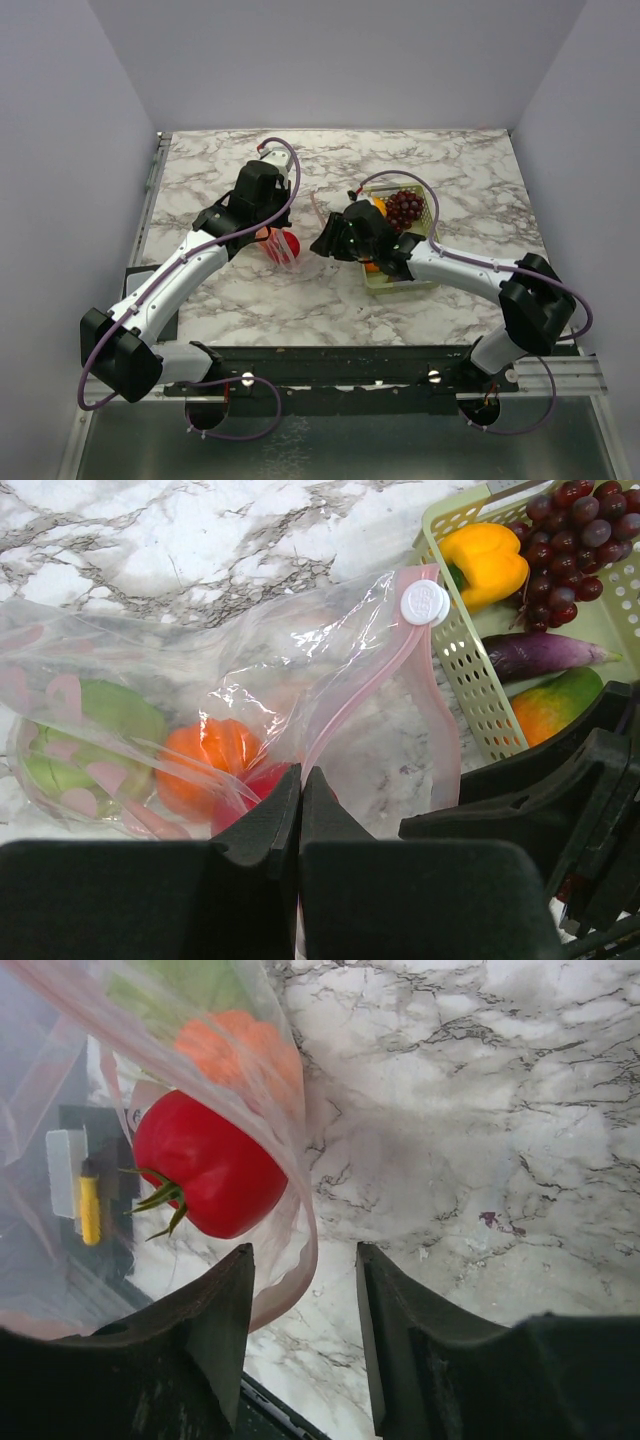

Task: Place the food in the zip-top bag and seal the zipper
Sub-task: Adjust the zipper food storage bag at the center of the board.

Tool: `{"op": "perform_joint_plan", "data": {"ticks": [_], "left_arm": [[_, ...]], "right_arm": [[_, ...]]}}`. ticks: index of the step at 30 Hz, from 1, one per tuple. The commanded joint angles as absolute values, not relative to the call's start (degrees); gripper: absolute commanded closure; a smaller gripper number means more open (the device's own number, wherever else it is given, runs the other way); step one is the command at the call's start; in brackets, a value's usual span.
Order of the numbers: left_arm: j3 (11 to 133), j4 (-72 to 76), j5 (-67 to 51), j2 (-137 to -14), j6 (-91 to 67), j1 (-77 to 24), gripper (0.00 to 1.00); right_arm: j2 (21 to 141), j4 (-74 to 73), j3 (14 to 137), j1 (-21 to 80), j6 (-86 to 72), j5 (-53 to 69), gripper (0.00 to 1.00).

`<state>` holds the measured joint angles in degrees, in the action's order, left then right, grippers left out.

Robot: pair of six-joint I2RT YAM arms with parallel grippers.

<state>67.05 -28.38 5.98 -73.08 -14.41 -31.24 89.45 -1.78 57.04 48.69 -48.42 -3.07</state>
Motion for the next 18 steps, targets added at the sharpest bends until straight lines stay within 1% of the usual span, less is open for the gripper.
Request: {"op": "perform_joint_plan", "data": {"ticks": [1, 3, 5, 7, 8, 18], "left_arm": [[66.36, -27.68, 5.06, -72.31, -14.95, -31.38, 1.00], [66.36, -27.69, 5.07, -72.24, -14.92, -31.38, 1.00], [66.36, -27.69, 5.14, -72.16, -14.87, -31.37, 1.00], [66.36, -27.69, 5.15, -71.99, -14.92, -31.40, 1.00], [66.34, -27.69, 5.16, -71.94, -14.84, -31.43, 1.00], [66.46, -27.89, 6.36, -69.91, -14.17, -31.44, 1.00]], "right_arm": [[90.56, -0.53, 59.77, 48.98, -49.84, -2.89, 0.57], [90.57, -0.53, 60.09, 48.96, -49.63, -2.67, 0.67], [90.09, -0.53, 60.05, 48.96, -49.25, -2.83, 0.79], [88.90, -0.53, 59.64, 49.00, -49.01, -3.28, 0.94], [88.26, -0.53, 59.33, 49.00, -48.73, -3.66, 0.99], [83.60, -4.17, 60.65, 48.99, -44.55, -2.95, 0.99]]}}
